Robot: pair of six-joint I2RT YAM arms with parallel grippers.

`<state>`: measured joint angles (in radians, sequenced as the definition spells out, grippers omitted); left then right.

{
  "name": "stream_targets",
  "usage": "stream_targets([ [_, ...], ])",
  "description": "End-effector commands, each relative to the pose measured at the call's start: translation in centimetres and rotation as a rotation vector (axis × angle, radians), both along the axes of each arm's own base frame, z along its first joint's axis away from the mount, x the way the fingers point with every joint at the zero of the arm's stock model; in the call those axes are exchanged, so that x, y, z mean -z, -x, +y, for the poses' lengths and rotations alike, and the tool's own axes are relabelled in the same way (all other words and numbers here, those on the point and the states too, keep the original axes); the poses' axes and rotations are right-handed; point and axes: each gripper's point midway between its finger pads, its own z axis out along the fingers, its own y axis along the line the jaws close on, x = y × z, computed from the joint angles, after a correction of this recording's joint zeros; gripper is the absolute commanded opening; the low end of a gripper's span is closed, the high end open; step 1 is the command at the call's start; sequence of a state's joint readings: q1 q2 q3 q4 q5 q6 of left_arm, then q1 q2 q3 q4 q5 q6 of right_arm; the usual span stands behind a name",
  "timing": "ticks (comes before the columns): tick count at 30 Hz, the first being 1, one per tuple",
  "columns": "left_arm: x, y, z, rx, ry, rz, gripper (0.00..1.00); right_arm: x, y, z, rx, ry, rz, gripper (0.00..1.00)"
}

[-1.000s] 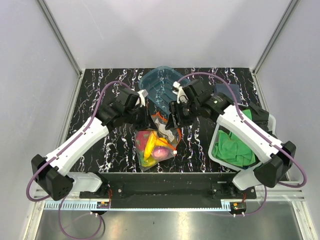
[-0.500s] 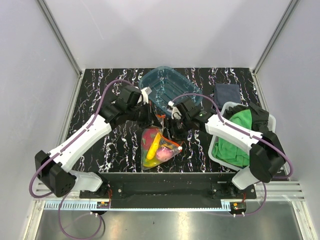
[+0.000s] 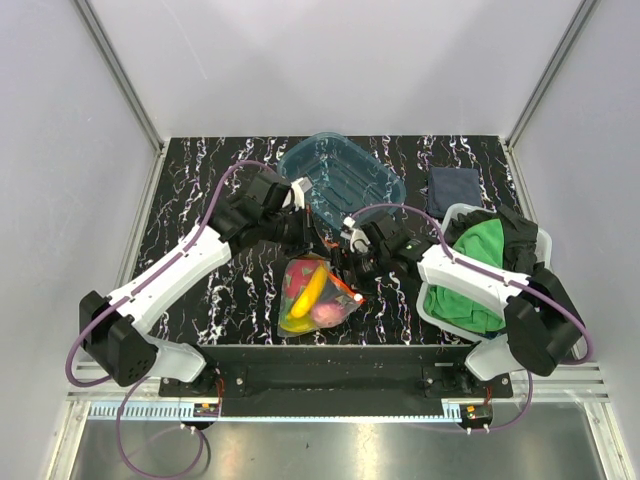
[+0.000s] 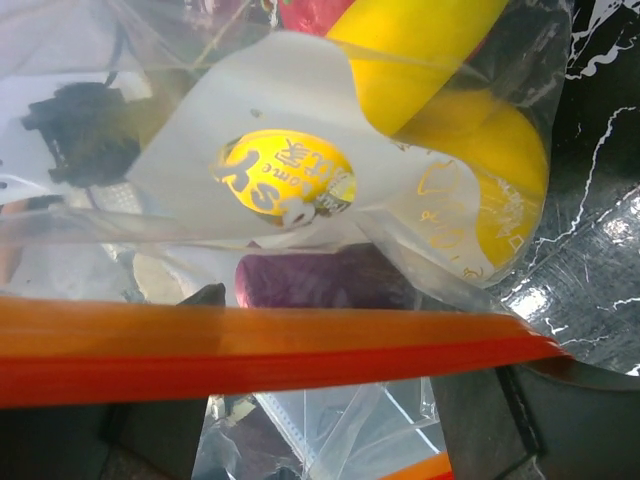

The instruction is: Open the zip-top bag and remove the fake food

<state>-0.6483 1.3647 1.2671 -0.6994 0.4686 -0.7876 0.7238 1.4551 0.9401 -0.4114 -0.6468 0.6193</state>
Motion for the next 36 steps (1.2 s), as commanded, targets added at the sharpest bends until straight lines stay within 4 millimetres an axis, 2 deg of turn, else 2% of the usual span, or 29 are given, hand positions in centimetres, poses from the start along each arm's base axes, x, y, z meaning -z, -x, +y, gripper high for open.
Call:
stream_targets([
  [1,-4.0,-2.4,-1.4,-0.018,0.108,-0.117,0.00,-0.6,1.4,1.3,-0.073,-0.073,-0.015,0.87],
  [6,-3.0,-1.8,-1.7,-0.016,0.132,-0.070,0.00,0.8,0.4,2.0,-0.030,-0.042,-0.044,0.86],
  [8,-3.1,-1.6,-1.6,-0.022,0.144,-0.068,0.00,2.0,0.2,2.0,-0.011,0.003,-0.050,0.86],
  [11,-3.0,-1.4,-1.4,-0.027,0.144,-0.073,0.00,3.2,0.3,1.7,0.006,0.038,-0.057,0.86],
  [15,-3.0,-1.2,-1.4,-0.025,0.151,-0.069,0.00,4.7,1.5,1.8,0.009,0.036,-0.030,0.86],
  [19,-2.6,-1.0,-1.4,-0.027,0.157,-0.065,0.00,6.0,1.0,2.3,0.030,0.039,-0.016,0.86],
  [24,-1.2,-0.3,-0.9,-0.034,0.146,-0.048,0.00,7.6,0.9,2.5,0.052,0.060,-0.008,0.86],
  [30,0.1,0.3,-0.3,-0.042,0.127,-0.037,0.00,8.4,1.6,2.7,0.037,0.077,-0.013,0.86],
  [34,0.8,0.5,0.0,-0.043,0.114,-0.034,0.00,8.2,1.6,2.4,0.040,0.083,-0.018,0.73],
  [35,1.1,0.7,0.2,-0.042,0.109,-0.033,0.00,7.5,1.5,2.4,0.044,0.072,-0.027,0.62],
  [36,1.2,0.8,0.3,-0.040,0.106,-0.032,0.00,7.0,1.4,2.5,0.049,0.063,-0.035,0.57],
])
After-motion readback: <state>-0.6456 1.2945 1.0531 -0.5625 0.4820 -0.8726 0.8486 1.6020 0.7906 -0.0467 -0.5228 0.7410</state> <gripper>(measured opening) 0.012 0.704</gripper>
